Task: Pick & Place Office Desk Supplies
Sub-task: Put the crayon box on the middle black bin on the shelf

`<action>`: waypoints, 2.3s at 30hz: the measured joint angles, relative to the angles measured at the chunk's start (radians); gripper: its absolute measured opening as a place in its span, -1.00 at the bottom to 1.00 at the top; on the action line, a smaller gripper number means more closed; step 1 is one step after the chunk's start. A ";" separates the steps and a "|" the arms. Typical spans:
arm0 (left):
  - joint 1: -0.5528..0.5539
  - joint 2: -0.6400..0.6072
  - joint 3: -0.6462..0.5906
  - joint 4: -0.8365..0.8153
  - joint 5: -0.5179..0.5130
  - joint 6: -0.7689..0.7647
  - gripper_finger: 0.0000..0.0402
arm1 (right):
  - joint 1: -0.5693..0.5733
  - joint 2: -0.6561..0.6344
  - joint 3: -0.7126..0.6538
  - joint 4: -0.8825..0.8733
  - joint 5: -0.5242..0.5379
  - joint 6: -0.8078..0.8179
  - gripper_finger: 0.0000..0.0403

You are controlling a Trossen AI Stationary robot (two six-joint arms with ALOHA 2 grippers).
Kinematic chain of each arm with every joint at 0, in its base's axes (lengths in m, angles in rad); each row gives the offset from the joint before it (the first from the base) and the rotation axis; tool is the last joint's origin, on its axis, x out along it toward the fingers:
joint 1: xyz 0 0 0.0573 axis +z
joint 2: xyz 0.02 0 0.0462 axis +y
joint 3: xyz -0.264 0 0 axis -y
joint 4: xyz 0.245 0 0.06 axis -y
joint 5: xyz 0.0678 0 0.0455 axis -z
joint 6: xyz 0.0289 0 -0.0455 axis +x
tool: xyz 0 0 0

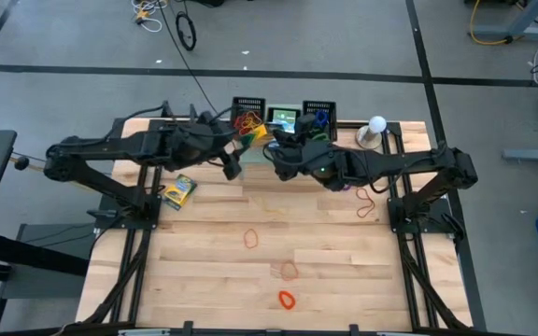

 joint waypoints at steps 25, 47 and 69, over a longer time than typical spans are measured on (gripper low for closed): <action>0.001 0.015 0.000 -0.022 -0.099 0.241 -0.38 | 0.004 -0.012 0.000 0.061 -0.002 0.186 -0.63; -0.006 0.021 -0.002 0.180 -0.379 0.801 -0.38 | -0.299 -0.142 0.000 0.006 -0.866 2.208 0.17; -0.057 0.056 -0.002 0.244 -0.415 0.931 -0.38 | -0.322 -0.061 0.000 0.099 -0.892 2.390 -0.23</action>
